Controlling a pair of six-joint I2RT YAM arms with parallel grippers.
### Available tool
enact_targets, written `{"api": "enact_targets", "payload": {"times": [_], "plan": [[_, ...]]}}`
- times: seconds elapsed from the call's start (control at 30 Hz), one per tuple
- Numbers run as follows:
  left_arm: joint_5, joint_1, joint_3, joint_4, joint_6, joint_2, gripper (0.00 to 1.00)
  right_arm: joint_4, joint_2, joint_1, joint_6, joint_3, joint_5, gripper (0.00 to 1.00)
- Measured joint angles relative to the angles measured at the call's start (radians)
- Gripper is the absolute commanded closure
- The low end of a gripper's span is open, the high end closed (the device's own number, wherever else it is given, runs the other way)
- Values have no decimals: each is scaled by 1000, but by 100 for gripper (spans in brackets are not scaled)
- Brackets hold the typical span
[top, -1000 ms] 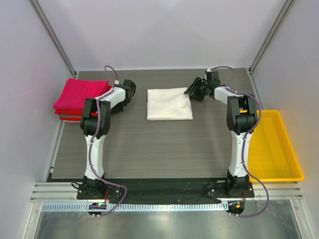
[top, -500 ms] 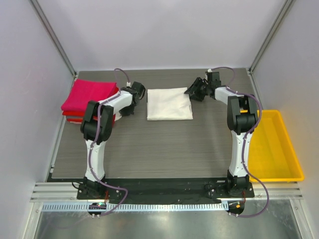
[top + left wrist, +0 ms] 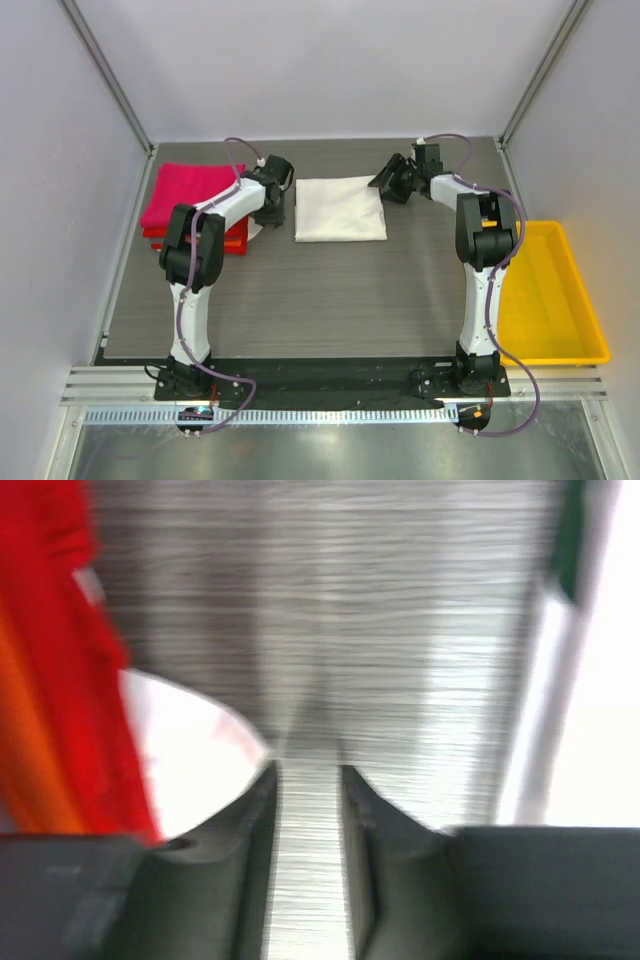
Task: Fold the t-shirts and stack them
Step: Neatly place the folded tshirt to the corner
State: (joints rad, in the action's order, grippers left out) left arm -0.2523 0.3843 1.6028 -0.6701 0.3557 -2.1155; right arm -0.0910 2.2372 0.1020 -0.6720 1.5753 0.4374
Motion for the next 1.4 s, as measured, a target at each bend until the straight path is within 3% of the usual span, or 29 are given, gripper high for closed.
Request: {"api": "enact_targets", "payload": {"times": [0.3, 0.37, 0.6, 1.03, 1.4], "plan": [[99, 16, 3, 73, 108, 48, 34, -18, -15, -2, 5, -5, -50, 35], [114, 14, 19, 99, 130, 52, 33, -22, -15, -2, 8, -4, -56, 39], [232, -15, 151, 200, 221, -15, 32, -46, 14, 0, 10, 41, -67, 42], [350, -71, 192, 327, 370, -165, 37, -86, 85, 20, 19, 157, -95, 55], [373, -71, 214, 364, 426, -212, 60, -108, 119, 28, 15, 200, -106, 73]]}}
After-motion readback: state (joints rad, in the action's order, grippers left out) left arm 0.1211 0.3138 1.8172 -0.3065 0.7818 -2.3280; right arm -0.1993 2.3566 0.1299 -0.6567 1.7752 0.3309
